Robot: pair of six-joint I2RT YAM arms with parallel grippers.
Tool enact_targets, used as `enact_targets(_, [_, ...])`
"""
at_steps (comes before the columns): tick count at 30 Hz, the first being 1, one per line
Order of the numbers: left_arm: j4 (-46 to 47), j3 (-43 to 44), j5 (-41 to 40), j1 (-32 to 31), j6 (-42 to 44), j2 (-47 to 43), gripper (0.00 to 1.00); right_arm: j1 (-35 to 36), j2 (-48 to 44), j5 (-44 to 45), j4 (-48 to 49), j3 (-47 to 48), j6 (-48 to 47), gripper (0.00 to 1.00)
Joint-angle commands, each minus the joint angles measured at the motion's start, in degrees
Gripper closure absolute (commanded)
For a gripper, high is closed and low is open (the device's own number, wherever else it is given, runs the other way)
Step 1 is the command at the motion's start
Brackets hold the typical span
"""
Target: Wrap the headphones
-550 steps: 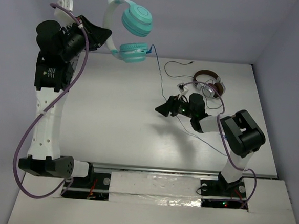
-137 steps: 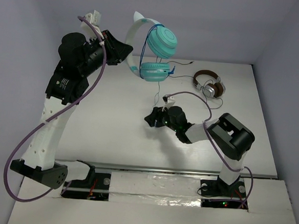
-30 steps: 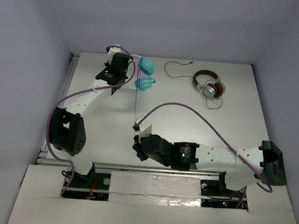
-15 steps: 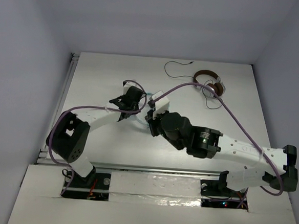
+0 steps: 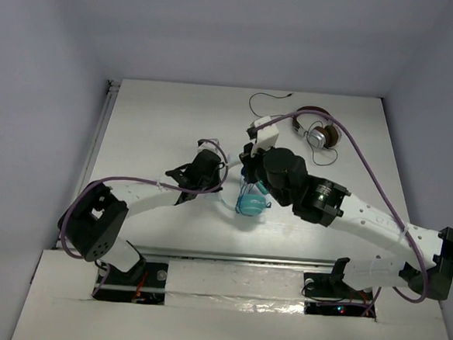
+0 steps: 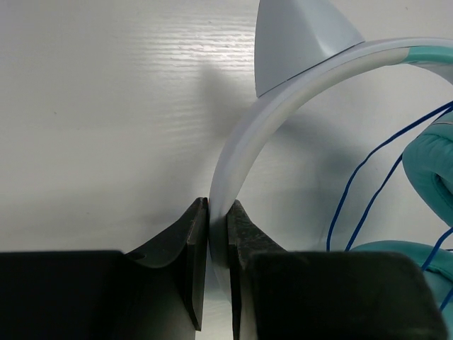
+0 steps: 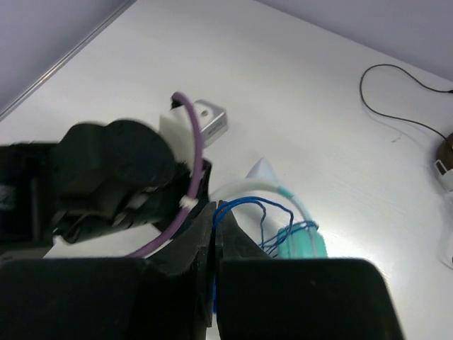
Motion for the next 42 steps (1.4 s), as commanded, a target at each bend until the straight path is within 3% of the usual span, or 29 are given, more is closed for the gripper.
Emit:
enact_targets(1, [5.48, -1.13, 1.74, -1.74, -1.34, -3.82, 1.00, -3.66, -1.63, -2.35, 4.78, -0.62, -0.08, 1.00])
enact_targets(6, [8.38, -4.56, 4.03, -2.96, -2.75, -5.32, 1.00, -8.58, -1.63, -1.56, 6.36, -0.62, 0.01, 1.00])
enact_targets(18, [8.73, -6.85, 7.54, -5.34, 0.06, -9.18, 1.00, -22.65, -0.84, -10.08, 8.82, -4.14, 2.29, 1.00])
enact_targets(23, [7.24, -7.20, 10.95, -5.34, 2.08, -12.87, 1.00, -29.76, -2.16, -18.50, 11.37, -6.68, 4.49, 1.00])
enact_targets(33, [8.20, -8.26, 24.85, -4.29, 4.28, -23.68, 1.00, -34.42, -4.09, -25.02, 14.71, -12.56, 8.17, 1.00])
enact_targets(42, [6.26, -6.67, 32.14, 1.77, 4.98, -28.78, 1.00, -36.45, -8.92, -29.42, 18.58, -17.85, 12.22, 1.00])
